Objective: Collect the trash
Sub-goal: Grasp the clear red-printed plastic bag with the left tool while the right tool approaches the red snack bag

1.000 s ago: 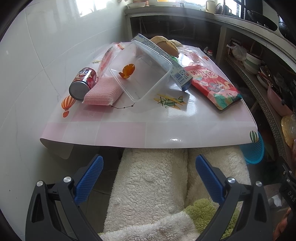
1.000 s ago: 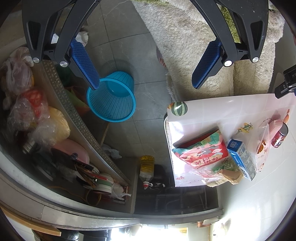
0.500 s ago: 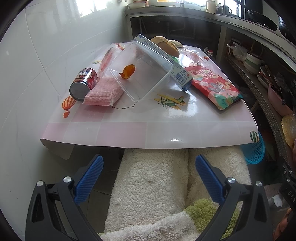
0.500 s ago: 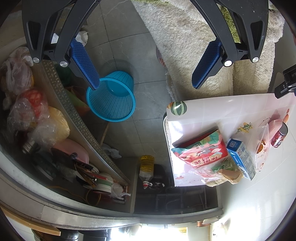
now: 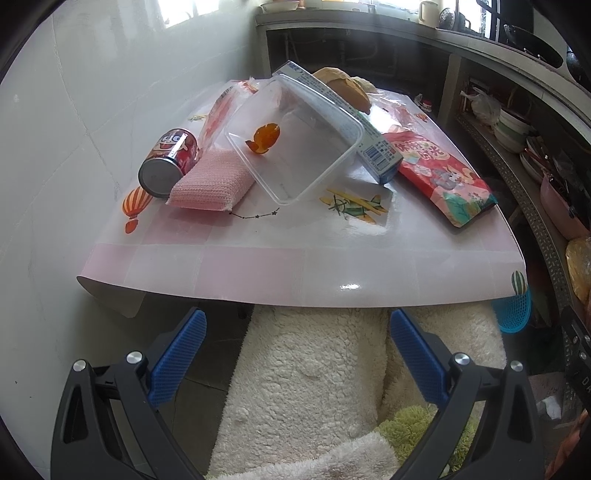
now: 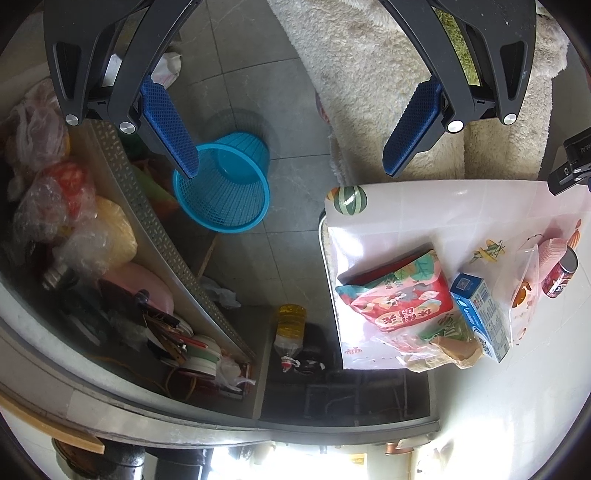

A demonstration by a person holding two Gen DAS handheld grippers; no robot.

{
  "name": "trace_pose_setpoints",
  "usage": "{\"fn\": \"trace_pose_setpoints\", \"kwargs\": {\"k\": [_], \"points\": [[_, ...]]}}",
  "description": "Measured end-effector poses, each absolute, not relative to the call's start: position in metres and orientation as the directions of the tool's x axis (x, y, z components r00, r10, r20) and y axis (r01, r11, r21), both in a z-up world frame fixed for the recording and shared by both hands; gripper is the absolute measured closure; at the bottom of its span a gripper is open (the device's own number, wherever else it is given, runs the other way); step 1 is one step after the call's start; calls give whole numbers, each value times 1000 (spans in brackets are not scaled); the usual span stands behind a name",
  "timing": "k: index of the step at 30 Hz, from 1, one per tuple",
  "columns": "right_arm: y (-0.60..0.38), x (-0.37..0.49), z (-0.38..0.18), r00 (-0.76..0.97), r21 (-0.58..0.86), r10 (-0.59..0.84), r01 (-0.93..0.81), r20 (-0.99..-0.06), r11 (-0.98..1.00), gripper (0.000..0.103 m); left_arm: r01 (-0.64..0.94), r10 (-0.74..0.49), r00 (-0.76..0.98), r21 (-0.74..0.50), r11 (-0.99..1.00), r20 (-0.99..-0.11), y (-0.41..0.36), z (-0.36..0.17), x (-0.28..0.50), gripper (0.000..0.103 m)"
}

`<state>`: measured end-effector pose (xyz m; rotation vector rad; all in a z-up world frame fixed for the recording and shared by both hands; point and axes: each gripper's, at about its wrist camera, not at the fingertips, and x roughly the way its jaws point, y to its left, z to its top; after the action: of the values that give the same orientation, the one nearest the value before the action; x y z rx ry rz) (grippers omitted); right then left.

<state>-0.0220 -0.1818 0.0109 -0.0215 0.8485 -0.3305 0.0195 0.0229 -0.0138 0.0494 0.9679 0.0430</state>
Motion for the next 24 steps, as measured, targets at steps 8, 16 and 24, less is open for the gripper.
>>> {"fn": "trace_pose_setpoints", "kwargs": {"k": [8,16,24], "points": [[-167,7,19,646,-177,-287,231,-708,957,8,-69,79,585,47,996,-807,49,-19,39,5],[-142,39,29,698,-170,-225,148,-680,974,8,-130,97,608,22,991,-788,80,-23,52,5],[-155,69,33,718,-91,-126,88,-684,992,8,-29,-9,651,-37,999,-759,74,-26,60,5]]}}
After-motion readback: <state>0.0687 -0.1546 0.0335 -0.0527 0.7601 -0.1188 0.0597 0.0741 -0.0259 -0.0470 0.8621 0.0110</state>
